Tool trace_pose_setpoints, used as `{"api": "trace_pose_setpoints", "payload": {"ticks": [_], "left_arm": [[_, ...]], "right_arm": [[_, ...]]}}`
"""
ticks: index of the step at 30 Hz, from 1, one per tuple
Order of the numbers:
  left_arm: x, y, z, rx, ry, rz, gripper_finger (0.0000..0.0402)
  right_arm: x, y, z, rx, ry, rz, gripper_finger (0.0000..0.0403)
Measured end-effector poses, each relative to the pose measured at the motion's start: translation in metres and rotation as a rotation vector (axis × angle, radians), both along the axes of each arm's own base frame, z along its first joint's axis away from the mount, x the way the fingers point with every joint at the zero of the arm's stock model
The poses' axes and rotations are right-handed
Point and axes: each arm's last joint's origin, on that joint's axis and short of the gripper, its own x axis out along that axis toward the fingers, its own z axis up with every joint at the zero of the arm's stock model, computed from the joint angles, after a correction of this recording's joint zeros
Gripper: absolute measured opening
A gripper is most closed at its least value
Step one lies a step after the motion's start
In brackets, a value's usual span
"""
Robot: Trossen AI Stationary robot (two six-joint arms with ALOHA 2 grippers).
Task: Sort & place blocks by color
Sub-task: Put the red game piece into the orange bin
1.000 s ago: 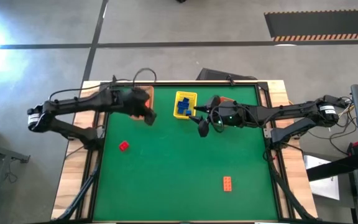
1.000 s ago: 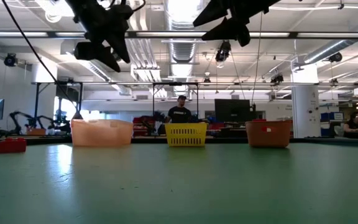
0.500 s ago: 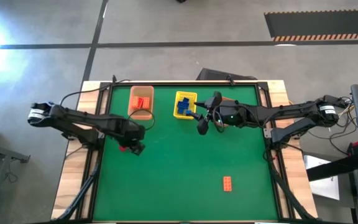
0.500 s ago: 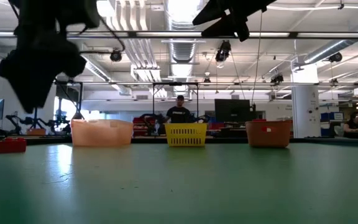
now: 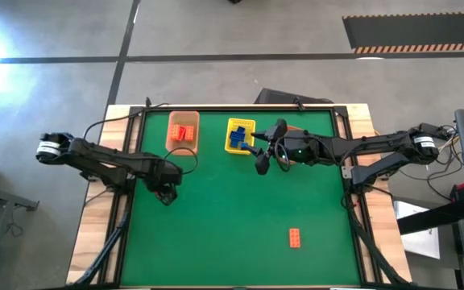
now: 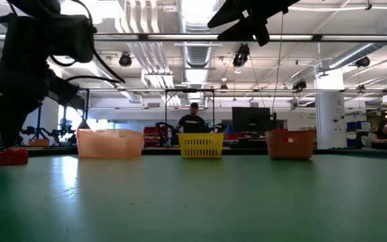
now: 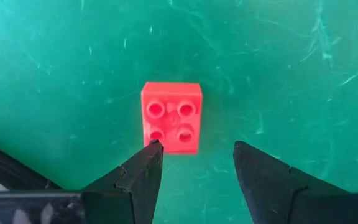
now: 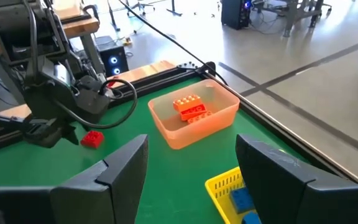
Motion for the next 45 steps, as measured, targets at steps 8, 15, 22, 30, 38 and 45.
{"api": "trace_pose_setpoints", "payload": {"ticks": [8, 15, 22, 30, 38, 45], "left_arm": [[-0.002, 0.001, -0.002, 0.031, 0.012, -0.033, 0.018], [-0.001, 0.003, -0.002, 0.108, 0.014, -0.053, 0.018], [-0.001, 0.002, -0.003, 0.082, 0.016, -0.033, 0.018], [0.0, 0.002, -0.016, 0.081, 0.032, -0.024, 0.018], [0.003, 0.002, -0.026, 0.076, 0.065, -0.025, 0.0172], [0.006, 0.002, -0.026, 0.074, 0.064, -0.025, 0.0126]], "right_arm": [[0.0, 0.0, 0.0, 0.001, 0.001, 0.003, 0.0233], [0.0, 0.0, -0.001, 0.002, 0.007, 0.003, 0.0233], [0.0, 0.0, -0.001, 0.002, 0.008, 0.003, 0.0233], [0.0, 0.0, -0.001, 0.0, 0.009, 0.004, 0.0233], [0.0, 0.0, -0.001, 0.0, 0.01, 0.003, 0.0233], [0.0, 0.0, -0.001, -0.002, 0.01, -0.003, 0.0233]]}}
